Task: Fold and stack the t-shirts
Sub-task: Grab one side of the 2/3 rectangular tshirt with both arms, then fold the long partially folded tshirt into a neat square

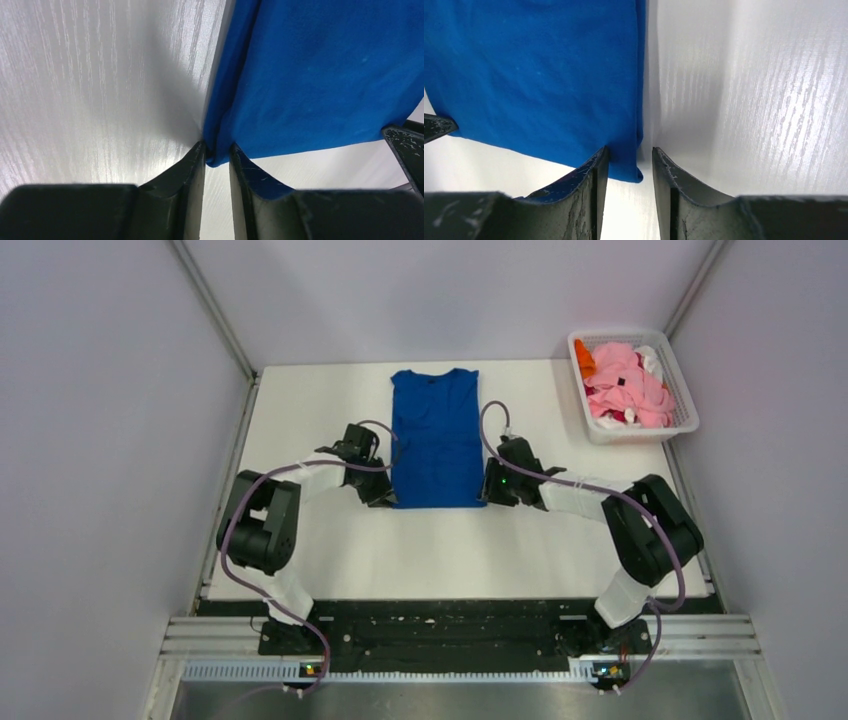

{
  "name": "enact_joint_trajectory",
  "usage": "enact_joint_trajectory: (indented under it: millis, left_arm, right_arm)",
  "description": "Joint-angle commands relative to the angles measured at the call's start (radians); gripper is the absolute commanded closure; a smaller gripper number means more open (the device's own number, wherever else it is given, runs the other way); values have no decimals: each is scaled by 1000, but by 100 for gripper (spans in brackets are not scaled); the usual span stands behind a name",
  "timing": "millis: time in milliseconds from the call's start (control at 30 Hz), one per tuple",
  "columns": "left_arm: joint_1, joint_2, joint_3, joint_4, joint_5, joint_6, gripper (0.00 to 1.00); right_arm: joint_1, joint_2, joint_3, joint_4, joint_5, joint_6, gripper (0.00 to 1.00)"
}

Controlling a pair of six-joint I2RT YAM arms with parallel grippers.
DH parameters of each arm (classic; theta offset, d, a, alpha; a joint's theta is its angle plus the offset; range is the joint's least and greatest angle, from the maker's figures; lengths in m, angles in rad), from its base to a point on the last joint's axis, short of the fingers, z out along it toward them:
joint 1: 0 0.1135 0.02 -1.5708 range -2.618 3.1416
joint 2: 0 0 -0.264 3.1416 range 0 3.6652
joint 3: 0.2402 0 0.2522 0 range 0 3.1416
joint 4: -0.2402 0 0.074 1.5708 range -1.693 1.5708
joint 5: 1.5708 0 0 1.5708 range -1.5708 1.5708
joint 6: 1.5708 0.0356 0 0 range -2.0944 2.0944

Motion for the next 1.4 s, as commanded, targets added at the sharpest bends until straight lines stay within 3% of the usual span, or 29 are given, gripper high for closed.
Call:
enact_joint_trajectory:
  millis: [0, 100, 167, 200, 367, 533, 567, 633, 700, 867, 1067, 1233, 1367]
  left_arm:
    - [-9, 32, 16, 18, 1, 1, 72]
    - [-12, 39, 18, 18, 8, 0, 81]
    - [-14, 38, 18, 15, 8, -2, 98]
    - [-14, 35, 17, 13, 5, -2, 100]
    - [-16, -1, -19, 43, -20, -4, 100]
    - [-19, -29, -57, 65, -16, -6, 100]
    - [-19, -36, -65, 71, -14, -9, 100]
    - [-20, -49, -78, 78, -8, -17, 100]
    - [-23, -89, -107, 99, -7, -20, 100]
    - [-36, -297, -201, 60, -48, -16, 100]
    - [-84, -673, -308, -101, -68, -33, 100]
    - [-108, -967, -286, -244, -120, -61, 100]
    - [-110, -1118, -235, -269, -155, -60, 100]
  right_arm:
    - [24, 27, -5, 20, -19, 6, 64]
    - [32, 24, -8, 19, -29, 4, 67]
    - [37, 20, -10, 10, -31, 2, 68]
    - [38, 18, -14, 6, -29, 3, 68]
    - [40, -5, -44, 7, -18, 10, 68]
    - [41, 7, -51, 28, -29, 12, 76]
    - [44, 13, -51, 36, -34, 14, 80]
    - [47, 10, -56, 45, -33, 20, 100]
    - [50, -14, -60, 40, -41, 13, 100]
    - [71, -174, -104, -72, -85, -20, 100]
    - [86, -435, -178, -199, -350, -23, 100]
    - [89, -616, -146, -272, -564, -17, 100]
    - [89, -704, -105, -265, -631, 21, 100]
